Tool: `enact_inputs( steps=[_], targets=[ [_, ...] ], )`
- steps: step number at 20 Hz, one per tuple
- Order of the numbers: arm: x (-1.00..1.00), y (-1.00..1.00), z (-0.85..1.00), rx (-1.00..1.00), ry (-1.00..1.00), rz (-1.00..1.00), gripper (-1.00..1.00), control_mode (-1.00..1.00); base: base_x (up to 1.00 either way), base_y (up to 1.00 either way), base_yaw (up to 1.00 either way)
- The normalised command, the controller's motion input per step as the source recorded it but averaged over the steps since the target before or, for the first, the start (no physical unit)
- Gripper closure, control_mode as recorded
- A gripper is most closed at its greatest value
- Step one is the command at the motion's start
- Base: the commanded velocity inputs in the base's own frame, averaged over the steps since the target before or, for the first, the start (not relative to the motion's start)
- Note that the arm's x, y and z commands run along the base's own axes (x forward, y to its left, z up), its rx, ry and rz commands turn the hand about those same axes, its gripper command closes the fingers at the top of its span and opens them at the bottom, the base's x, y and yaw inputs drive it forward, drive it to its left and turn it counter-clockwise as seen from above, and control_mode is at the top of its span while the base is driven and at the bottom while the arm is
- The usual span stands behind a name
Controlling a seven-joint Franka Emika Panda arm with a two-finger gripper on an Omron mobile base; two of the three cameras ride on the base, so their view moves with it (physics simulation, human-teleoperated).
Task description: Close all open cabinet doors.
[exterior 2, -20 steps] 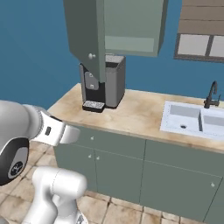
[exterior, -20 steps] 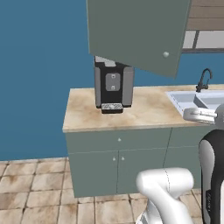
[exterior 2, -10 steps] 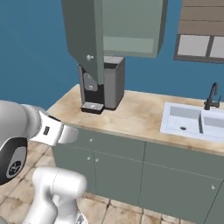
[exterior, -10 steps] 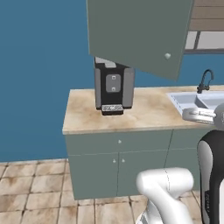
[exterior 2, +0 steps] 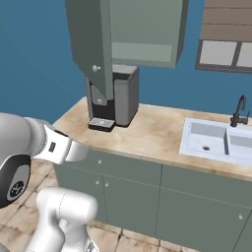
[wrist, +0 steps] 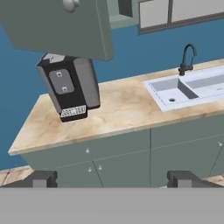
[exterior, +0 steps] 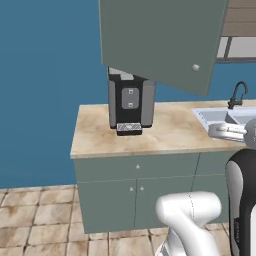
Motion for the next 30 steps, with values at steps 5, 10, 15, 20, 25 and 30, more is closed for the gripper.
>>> enact_inputs(
  steps=[5,10,15,20,25,30],
  targets=[
    [0.00,0.00,0.00,0.00,0.00,0.00,-1.00,1.00,0.44,-0.02,0.00],
    [0.00,0.00,0.00,0.00,0.00,0.00,-1.00,1.00,0.22,-0.33,0.02],
    [0.00,0.00,0.00,0.00,0.00,0.00,-1.00,1.00,0.01,-0.21,0.02],
    [0.00,0.00,0.00,0.00,0.00,0.00,-1.00,1.00,0.00,-0.15,0.00],
    [0.00,0.00,0.00,0.00,0.00,0.00,-1.00,1.00,0.14,-0.01,0.00],
    [0.00,0.00,0.00,0.00,0.00,0.00,-1.00,1.00,0.21,-0.05,0.00]
  ],
)
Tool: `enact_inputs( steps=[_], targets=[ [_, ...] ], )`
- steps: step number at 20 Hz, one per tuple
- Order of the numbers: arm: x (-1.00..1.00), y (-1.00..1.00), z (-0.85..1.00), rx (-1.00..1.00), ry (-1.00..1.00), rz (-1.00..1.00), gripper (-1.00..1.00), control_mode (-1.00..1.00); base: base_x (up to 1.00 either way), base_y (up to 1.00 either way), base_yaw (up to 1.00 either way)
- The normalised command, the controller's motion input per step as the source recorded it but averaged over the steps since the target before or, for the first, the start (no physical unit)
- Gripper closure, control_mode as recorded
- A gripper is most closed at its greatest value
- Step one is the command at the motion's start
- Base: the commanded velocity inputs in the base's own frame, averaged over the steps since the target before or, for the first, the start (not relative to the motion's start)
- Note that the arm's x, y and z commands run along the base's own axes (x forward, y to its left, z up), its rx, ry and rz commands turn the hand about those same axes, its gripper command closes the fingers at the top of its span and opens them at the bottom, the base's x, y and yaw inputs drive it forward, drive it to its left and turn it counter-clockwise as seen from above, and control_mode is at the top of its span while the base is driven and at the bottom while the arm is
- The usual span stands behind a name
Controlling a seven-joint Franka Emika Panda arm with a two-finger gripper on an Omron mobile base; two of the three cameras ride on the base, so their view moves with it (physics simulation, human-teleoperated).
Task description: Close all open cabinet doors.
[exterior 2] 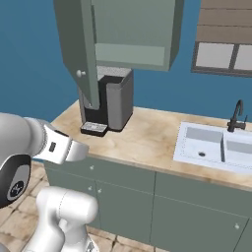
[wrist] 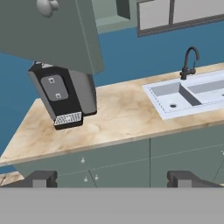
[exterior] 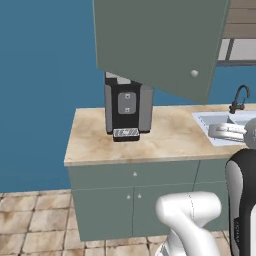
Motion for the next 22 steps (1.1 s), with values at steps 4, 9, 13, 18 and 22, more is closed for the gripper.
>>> enact_inputs(
  steps=[4,9,13,18,22],
  targets=[
    [0.00,0.00,0.00,0.00,0.00,0.00,-1.00,1.00,0.20,-0.05,0.00],
    [0.00,0.00,0.00,0.00,0.00,0.00,-1.00,1.00,0.31,-0.06,0.00],
    [0.00,0.00,0.00,0.00,0.00,0.00,-1.00,1.00,0.51,-0.08,0.00],
    [0.00,0.00,0.00,0.00,0.00,0.00,-1.00,1.00,0.48,-0.07,0.00],
    [0.00,0.00,0.00,0.00,0.00,0.00,-1.00,1.00,0.22,-0.03,0.00]
  ],
)
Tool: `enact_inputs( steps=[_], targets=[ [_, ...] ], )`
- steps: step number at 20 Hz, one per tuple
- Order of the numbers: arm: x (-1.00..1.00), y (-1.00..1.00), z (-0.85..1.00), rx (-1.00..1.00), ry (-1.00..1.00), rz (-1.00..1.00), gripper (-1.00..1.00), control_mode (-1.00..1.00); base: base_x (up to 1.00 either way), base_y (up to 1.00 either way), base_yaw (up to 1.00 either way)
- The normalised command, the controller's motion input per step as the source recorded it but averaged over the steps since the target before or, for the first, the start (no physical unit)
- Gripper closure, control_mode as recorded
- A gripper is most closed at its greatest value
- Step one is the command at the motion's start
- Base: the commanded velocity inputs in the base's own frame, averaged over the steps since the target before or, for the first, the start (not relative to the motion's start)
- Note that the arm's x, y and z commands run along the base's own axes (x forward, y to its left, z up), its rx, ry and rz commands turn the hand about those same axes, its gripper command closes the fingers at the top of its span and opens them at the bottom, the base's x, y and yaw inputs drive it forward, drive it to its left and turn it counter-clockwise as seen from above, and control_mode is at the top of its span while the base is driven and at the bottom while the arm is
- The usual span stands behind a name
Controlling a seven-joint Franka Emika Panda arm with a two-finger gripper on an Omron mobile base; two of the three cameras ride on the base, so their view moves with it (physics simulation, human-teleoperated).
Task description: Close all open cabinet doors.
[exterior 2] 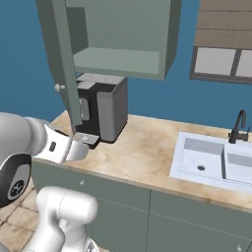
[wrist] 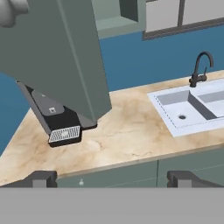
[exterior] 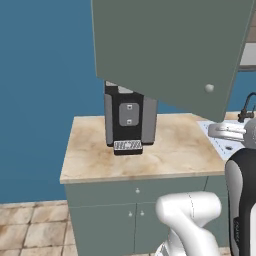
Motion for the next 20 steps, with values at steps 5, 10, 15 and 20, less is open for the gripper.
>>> enact_inputs(
  steps=[5,10,15,20],
  targets=[
    [0.00,0.00,0.00,0.00,0.00,0.00,-1.00,1.00,0.15,0.00,0.00],
    [0.00,0.00,0.00,0.00,0.00,0.00,-1.00,1.00,0.35,-0.03,0.00],
    [0.00,0.00,0.00,0.00,0.00,0.00,-1.00,1.00,0.48,-0.04,0.00],
    [0.00,0.00,0.00,0.00,0.00,0.00,-1.00,1.00,0.17,-0.01,0.00]
  ],
)
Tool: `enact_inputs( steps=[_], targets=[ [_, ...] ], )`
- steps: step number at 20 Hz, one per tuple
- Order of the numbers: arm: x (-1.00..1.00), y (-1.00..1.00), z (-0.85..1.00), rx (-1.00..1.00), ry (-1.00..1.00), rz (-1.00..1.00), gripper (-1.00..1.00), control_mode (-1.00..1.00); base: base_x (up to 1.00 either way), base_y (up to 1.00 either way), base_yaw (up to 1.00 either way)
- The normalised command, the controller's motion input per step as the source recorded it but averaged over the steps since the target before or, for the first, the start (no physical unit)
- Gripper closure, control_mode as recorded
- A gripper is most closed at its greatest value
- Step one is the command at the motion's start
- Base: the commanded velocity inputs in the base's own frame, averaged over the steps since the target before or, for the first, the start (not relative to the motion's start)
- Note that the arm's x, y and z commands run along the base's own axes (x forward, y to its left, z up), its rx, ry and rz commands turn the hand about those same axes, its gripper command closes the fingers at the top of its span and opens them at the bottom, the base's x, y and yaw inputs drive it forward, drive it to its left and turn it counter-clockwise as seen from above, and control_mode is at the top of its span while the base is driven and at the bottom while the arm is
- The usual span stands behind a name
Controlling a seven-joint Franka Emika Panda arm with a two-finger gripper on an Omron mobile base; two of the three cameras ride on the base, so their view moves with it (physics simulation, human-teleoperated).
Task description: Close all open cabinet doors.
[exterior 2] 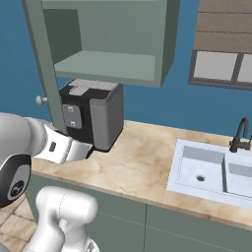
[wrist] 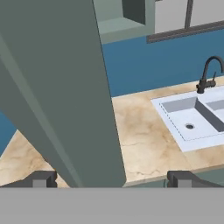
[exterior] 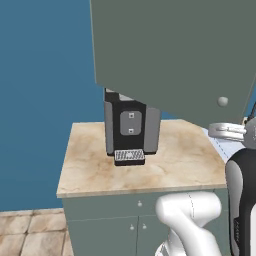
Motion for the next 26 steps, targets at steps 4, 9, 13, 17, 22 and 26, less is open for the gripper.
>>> enact_inputs(
  steps=[4,9,13,17,22,26],
  targets=[
    [0.00,0.00,0.00,0.00,0.00,0.00,-1.00,-1.00,0.00,0.00,0.00],
    [-0.08,0.00,0.00,0.00,-0.03,0.00,-1.00,-1.00,0.00,0.00,0.00],
    [-0.19,0.02,0.00,-0.01,-0.10,0.00,-1.00,-1.00,0.00,0.00,0.00],
    [-0.49,0.04,0.07,-0.05,-0.22,0.00,-1.00,-1.00,0.00,0.00,0.00],
    [-0.87,0.15,0.12,-0.14,-0.36,-0.01,-1.00,-1.00,0.00,0.00,0.00],
    [-0.73,0.23,0.07,-0.16,-0.13,-0.07,-1.00,-1.00,0.00,0.00,0.00]
  ],
)
